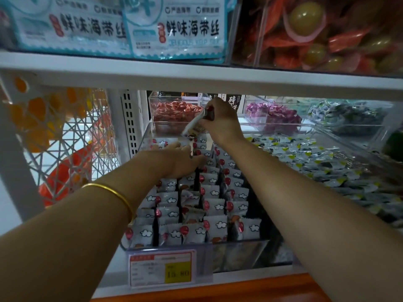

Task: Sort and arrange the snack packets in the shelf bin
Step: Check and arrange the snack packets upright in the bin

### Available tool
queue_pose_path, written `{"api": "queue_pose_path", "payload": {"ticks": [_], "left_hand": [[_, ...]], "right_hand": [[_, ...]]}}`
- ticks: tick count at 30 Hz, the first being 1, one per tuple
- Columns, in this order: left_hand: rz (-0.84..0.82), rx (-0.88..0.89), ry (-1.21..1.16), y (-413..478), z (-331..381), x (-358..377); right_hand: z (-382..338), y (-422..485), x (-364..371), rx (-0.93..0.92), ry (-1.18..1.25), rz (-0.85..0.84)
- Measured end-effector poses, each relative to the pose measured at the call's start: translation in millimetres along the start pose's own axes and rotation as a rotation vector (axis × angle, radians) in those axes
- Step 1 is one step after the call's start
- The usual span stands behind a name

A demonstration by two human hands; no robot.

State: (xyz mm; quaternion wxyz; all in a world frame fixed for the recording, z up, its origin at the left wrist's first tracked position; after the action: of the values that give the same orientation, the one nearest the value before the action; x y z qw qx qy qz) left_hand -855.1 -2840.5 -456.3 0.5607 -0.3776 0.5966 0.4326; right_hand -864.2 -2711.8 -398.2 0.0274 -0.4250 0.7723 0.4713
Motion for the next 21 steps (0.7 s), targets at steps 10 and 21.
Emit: {"api": "queue_pose_path", "payload": {"ticks": [10,21], "left_hand": [[-0.007,0.078,0.099,-25,8,-9],[0.103,0.087,-0.067,-75,25,-20]], "right_hand": [[-18,-6,32,-0.271,-0.342,-0.242],[-22,-16,14,-0.128,-0.211,-0.350]]}}
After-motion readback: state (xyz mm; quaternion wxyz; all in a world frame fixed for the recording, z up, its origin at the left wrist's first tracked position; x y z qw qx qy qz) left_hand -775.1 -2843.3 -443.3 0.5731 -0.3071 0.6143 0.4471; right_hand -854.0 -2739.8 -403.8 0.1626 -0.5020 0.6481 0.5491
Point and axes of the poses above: each hand's wrist, its own y-axis towards the middle knuckle, its own x-axis out of the palm, z = x × y, the point moved 3 cm from there along y, towards the middle knuckle, and after that the axes turned 13 degrees about z, right-handed, at the moved point
